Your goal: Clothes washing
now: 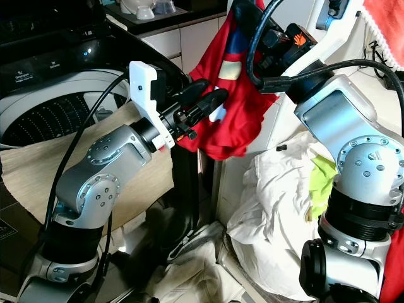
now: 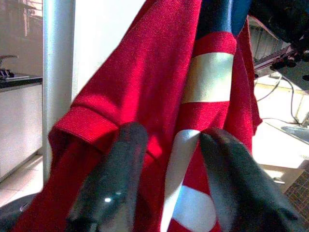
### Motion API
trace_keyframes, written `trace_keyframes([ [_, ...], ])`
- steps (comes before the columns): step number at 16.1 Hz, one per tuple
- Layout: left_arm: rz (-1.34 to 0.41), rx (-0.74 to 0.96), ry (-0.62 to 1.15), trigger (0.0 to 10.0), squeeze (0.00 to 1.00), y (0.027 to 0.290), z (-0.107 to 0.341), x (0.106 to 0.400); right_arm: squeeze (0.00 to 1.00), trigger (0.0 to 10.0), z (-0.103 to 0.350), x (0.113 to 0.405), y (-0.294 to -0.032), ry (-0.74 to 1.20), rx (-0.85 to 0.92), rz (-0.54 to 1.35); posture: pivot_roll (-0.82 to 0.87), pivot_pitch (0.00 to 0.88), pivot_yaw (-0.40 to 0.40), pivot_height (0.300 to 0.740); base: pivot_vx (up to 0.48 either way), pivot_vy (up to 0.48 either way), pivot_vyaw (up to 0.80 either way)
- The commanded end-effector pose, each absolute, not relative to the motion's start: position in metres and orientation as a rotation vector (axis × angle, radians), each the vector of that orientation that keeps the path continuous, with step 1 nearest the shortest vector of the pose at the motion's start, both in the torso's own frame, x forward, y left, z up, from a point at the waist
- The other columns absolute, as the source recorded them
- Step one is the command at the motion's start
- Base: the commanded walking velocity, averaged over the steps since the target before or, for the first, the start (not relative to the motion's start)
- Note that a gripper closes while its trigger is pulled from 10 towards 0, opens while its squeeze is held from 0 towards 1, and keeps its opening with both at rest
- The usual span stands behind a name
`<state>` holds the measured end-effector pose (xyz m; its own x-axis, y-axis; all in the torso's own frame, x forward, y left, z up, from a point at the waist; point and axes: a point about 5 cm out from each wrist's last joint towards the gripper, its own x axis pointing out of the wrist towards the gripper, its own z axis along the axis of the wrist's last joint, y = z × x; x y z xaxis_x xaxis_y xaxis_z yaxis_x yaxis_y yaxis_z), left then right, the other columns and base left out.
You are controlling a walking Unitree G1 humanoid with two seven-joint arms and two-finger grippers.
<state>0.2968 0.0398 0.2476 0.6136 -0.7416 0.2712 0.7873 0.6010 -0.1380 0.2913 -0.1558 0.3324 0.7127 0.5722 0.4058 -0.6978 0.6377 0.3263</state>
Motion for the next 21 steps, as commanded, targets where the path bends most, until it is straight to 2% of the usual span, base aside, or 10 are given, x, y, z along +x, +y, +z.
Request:
trace_keyframes([
  [1,-0.886,-0.235,-0.193,0.0,0.00,0.038,0.249,0.298,0.00,0.0,0.340,0.287,-0.148,-0.288,0.471,0.782,-0.07,0.000,0.025,0.740,0.000,0.000,0.00],
  [11,-0.867,-0.253,-0.201,0.0,0.00,0.033,0.247,0.299,0.00,0.0,0.339,0.284,-0.136,-0.278,0.499,0.825,-0.07,0.000,0.023,0.740,0.000,0.000,0.00],
  [16,-0.839,-0.263,-0.227,0.0,0.00,0.040,0.249,0.302,0.00,0.0,0.337,0.287,-0.139,-0.270,0.489,0.783,-0.07,0.000,0.023,0.740,0.000,0.000,0.00],
  [17,-0.834,-0.258,-0.241,0.0,0.00,0.045,0.251,0.301,0.00,10.0,0.331,0.294,-0.146,-0.262,0.469,0.697,-0.07,0.000,0.023,0.740,0.000,0.000,0.00],
  [18,-0.821,-0.254,-0.252,0.0,0.00,0.052,0.252,0.301,0.00,10.0,0.326,0.301,-0.153,-0.245,0.484,0.628,-0.07,0.000,0.023,0.740,0.000,0.000,0.00],
  [19,-0.769,-0.244,-0.274,0.0,0.00,0.066,0.257,0.304,1.00,10.0,0.315,0.310,-0.168,-0.212,0.539,0.514,-0.07,0.000,0.023,0.740,0.000,0.000,0.00],
  [21,-0.716,-0.230,-0.302,0.0,0.00,0.080,0.264,0.307,1.00,10.0,0.306,0.314,-0.179,-0.186,0.560,0.434,-0.06,0.000,0.023,0.740,0.000,0.000,0.00],
])
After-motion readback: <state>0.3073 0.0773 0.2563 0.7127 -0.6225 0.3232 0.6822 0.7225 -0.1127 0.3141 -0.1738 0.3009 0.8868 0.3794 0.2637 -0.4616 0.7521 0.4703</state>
